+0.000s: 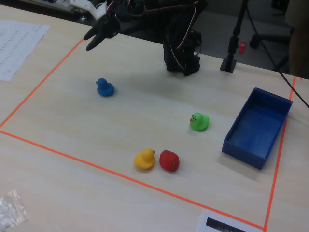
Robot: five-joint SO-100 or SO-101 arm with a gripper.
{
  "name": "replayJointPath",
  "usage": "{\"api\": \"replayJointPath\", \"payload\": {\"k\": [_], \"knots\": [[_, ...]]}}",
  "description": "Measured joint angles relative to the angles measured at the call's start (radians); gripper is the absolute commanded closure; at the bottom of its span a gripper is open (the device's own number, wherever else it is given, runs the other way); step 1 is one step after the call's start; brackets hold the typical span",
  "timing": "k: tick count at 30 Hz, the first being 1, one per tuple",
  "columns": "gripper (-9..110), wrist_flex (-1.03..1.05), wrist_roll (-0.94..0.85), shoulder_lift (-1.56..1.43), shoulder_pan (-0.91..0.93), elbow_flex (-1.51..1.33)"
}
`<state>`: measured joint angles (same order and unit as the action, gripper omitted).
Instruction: Grasp blue duck and put it into box.
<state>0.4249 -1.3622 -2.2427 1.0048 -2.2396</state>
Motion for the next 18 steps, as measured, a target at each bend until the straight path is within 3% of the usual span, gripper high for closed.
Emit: {"api": "replayJointPath", "payload": {"k": [11, 18], "knots": [[58, -0.371, -0.055, 0.123, -0.009, -0.333], [58, -0.479, -0.057, 0.218, -0.028, -0.396]]}}
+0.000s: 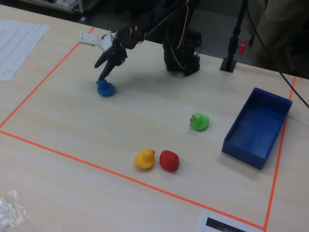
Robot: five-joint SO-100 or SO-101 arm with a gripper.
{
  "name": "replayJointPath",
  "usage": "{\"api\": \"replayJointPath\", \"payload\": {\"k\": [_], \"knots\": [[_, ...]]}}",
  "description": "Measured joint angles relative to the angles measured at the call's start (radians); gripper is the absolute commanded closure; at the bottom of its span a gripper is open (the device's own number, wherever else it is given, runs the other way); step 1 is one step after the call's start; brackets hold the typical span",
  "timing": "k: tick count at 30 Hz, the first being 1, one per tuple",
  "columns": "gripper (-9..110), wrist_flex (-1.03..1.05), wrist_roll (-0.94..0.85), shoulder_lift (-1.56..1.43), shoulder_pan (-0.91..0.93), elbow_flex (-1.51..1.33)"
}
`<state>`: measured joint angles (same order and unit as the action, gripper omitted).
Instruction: Grasp blue duck and put it into box.
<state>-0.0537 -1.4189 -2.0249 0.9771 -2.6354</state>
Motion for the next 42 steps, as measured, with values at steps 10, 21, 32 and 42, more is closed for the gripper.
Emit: {"api": "replayJointPath", "payload": {"k": [10, 21, 32, 42], "knots": [[59, -0.144, 0.000, 0.152, -0.038, -0.061], [84, -0.187, 0.044, 0.281, -0.080, -0.031], [101, -0.103, 0.160, 0.284, -0.100, 0.058], [101, 0.735, 0.500, -0.025, -0.419, 0.551]]}}
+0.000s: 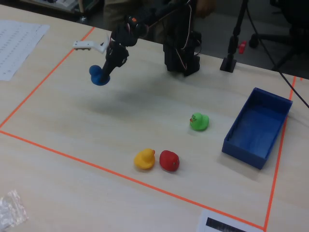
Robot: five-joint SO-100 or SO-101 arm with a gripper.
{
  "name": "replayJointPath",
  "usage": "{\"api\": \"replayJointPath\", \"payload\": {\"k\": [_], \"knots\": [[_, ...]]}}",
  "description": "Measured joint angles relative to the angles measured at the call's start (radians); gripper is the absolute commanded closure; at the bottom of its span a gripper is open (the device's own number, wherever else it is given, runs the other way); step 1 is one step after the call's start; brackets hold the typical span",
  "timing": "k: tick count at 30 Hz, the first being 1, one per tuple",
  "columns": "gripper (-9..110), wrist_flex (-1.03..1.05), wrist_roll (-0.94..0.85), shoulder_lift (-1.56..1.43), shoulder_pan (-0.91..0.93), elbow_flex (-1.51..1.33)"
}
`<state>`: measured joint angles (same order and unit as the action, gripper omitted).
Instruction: Grasp blue duck and put it into box.
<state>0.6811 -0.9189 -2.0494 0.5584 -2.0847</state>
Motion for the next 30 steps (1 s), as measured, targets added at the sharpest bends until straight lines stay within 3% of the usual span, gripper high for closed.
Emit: {"api": "replayJointPath", "payload": {"k": [7, 14, 19, 24, 30], "knots": [[101, 0.442, 0.265, 0.064, -0.517, 0.327], [101, 0.574, 0.469, 0.295, -0.963, 0.572], [101, 0.653, 0.508, 0.497, -1.252, 0.769], [101, 0.773, 0.509, 0.741, -1.462, 1.011], [101, 0.899, 0.538, 1.008, -1.557, 1.370]]}}
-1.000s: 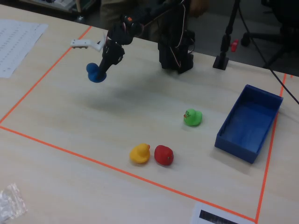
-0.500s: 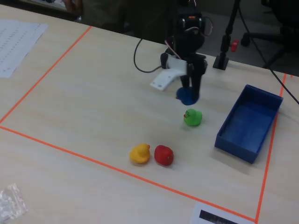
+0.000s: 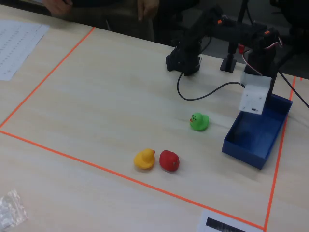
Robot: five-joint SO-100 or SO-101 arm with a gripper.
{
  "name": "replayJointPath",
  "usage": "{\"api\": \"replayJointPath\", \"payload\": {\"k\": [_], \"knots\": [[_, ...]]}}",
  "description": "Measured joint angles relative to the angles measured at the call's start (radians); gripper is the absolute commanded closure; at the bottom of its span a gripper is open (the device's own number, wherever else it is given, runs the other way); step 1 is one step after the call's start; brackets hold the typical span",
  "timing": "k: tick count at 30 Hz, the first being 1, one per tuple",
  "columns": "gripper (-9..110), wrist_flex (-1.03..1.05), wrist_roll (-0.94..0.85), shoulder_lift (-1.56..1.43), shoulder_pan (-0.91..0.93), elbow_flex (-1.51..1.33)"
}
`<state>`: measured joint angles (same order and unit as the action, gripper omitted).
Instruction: Grasp blue duck and put it into box.
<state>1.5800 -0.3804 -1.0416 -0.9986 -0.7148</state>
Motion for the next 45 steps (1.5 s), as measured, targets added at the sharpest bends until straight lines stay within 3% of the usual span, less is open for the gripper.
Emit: {"api": "replayJointPath", "payload": {"k": [2, 4, 10, 11, 18, 29, 37, 45], "knots": [[96, 0.021, 0.005, 0.066, -0.012, 0.106], [76, 0.026, 0.006, 0.091, -0.023, 0.161], [54, 0.054, -0.031, 0.091, -0.034, 0.160], [56, 0.055, -0.046, 0.089, -0.032, 0.147], [101, -0.071, -0.098, -0.095, 0.057, -0.161], [101, -0.695, -0.287, -1.089, 0.554, -1.331], [101, -0.756, -0.476, -1.787, 0.776, -2.016], [101, -0.747, -0.607, -2.243, 0.908, -2.390]]}}
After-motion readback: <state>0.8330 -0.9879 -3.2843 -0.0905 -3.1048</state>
